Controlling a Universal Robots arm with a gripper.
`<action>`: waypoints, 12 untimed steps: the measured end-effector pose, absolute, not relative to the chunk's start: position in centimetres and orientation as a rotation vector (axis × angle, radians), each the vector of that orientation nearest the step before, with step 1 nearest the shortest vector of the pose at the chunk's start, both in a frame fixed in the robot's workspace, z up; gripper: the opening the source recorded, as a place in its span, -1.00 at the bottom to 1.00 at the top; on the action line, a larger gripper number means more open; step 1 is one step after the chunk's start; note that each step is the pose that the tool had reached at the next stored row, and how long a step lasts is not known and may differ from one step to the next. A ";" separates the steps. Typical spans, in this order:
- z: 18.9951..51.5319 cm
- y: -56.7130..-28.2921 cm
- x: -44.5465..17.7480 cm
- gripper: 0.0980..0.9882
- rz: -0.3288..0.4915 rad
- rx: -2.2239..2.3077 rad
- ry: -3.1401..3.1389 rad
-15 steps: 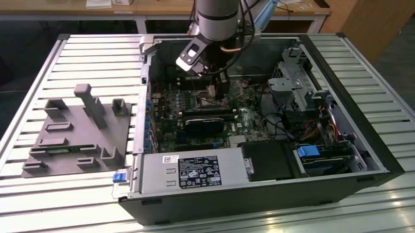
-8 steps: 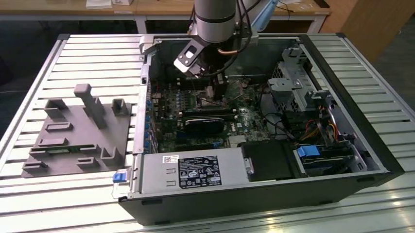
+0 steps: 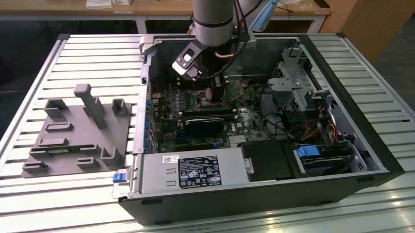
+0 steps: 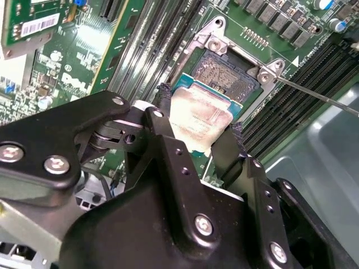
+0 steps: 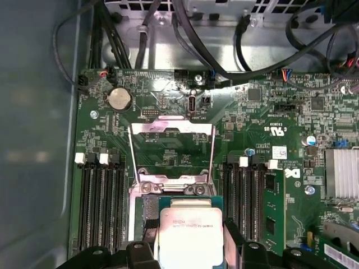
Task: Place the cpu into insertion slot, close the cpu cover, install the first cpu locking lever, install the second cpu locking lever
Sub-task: 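Place the cpu into insertion slot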
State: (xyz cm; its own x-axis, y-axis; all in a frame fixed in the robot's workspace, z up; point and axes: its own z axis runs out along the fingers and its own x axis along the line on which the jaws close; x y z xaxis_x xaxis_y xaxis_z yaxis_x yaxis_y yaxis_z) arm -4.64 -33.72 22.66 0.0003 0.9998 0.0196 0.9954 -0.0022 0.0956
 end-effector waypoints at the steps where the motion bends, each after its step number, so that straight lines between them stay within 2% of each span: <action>1: 22.5 -33.7 -4.7 -0.01 0.126 2.188 2.175; 12: 22.0 -33.6 -4.7 -0.01 0.126 2.196 2.166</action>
